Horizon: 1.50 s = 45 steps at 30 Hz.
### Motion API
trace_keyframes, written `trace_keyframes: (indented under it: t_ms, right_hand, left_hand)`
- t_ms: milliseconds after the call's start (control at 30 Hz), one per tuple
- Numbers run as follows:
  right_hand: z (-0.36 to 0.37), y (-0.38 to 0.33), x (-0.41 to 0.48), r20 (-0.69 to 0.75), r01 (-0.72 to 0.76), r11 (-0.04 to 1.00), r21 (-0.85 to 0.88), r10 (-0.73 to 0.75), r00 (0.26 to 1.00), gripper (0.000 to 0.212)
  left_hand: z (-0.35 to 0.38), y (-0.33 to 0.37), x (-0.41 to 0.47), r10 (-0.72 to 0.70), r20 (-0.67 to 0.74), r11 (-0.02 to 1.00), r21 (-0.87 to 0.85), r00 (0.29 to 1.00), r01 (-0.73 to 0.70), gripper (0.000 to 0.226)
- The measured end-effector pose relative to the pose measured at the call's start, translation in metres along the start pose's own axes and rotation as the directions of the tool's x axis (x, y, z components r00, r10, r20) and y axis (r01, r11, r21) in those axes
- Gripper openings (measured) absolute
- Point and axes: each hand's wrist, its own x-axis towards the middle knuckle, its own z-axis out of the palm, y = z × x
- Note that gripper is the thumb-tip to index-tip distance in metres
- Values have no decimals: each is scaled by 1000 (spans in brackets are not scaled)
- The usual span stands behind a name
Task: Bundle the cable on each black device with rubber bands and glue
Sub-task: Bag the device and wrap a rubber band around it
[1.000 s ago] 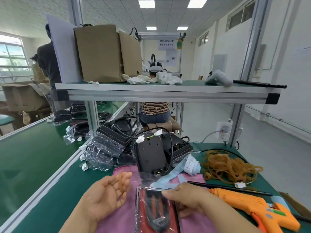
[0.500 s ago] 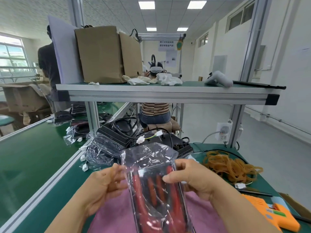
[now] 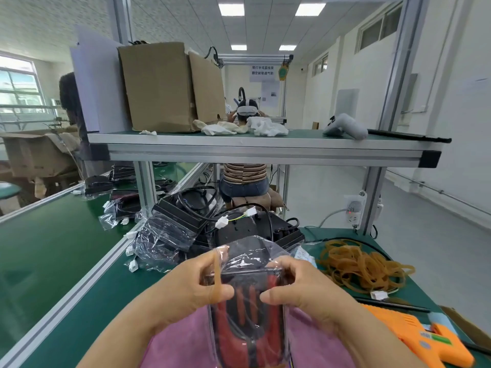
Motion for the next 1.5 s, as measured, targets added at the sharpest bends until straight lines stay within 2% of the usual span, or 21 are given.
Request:
trace_keyframes:
  t_ms: [133, 233, 267, 333, 367, 400, 433, 467, 533, 600, 700, 800, 933, 967, 1067, 1200, 1300, 1400, 1500]
  right_hand:
    - [-1, 0, 0, 8, 1, 999, -44, 0, 1000, 48]
    - [-6, -11, -7, 57, -19, 992, -129, 27, 998, 51]
    - [-9, -17, -9, 46, -9, 979, -206, 19, 999, 56]
    - [-10, -29, -17, -143, 50, 891, -451, -128, 981, 64]
    - [-5, -37, -21, -257, 105, 830, -547, -286, 923, 59]
    - [5, -43, -25, -309, 172, 768, -617, -437, 845, 49]
    - [17, -48, -28, -290, 221, 710, -668, -523, 802, 39]
    - [32, -52, -29, -226, 244, 659, -711, -543, 809, 35]
    - [58, -52, -26, -98, 228, 578, -783, -477, 874, 40]
    - [68, -52, -21, -77, 165, 512, -843, -418, 905, 42]
    - [68, -60, -15, -94, 91, 422, -902, -397, 913, 44]
    - [69, -68, -13, -46, 96, 355, -930, -371, 927, 39]
    - [69, -73, -11, 5, 94, 246, -965, -340, 940, 10]
    - [69, -71, -10, 9, 89, 232, -969, -329, 944, 12]
    - [66, -69, -11, -10, 93, 305, -948, -318, 948, 23]
    - [45, -72, -13, -83, 134, 445, -885, -435, 896, 29]
    - [30, -70, -16, -140, 120, 505, -855, -447, 884, 30]
    - [21, -63, -17, -184, 41, 479, -877, -413, 892, 37]
    - [6, -58, -17, -188, -31, 402, -915, -358, 915, 39]
  left_hand:
    - [-1, 2, 4, -64, 2, 991, 117, 998, 63, 95]
    - [3, 5, 3, -58, -62, 987, 148, 996, 67, 98]
    - [5, 4, 2, -53, -91, 985, 160, 994, 67, 98]
    - [6, 1, 1, -44, -127, 982, 176, 991, 66, 98]
    - [7, 1, 1, -43, -135, 982, 174, 990, 67, 97]
    - [8, 1, 0, -40, -138, 984, 168, 990, 63, 95]
    - [10, 2, 1, -32, -133, 985, 163, 991, 54, 91]
    - [12, 3, 2, -15, -120, 986, 164, 993, 34, 84]
    - [16, 5, 4, 41, -86, 981, 193, 995, -24, 64]
    - [18, 7, 4, 76, -70, 971, 231, 995, -58, 53]
    - [17, 5, 2, 70, -64, 972, 227, 995, -54, 68]
    - [18, 8, 1, 53, -60, 982, 186, 997, -41, 87]
    - [22, 9, 0, 33, -74, 987, 156, 997, -21, 81]
    - [24, 10, 0, 34, -79, 986, 163, 996, -21, 78]
    - [27, 13, -1, 70, -69, 979, 196, 995, -55, 62]
    - [27, 13, -4, 77, -31, 980, 187, 997, -70, 72]
    - [26, 12, -7, 70, -2, 984, 166, 998, -69, 68]
    - [25, 11, -8, 77, 15, 976, 201, 997, -78, 64]
    - [23, 11, -10, 58, 11, 980, 191, 998, -59, 64]
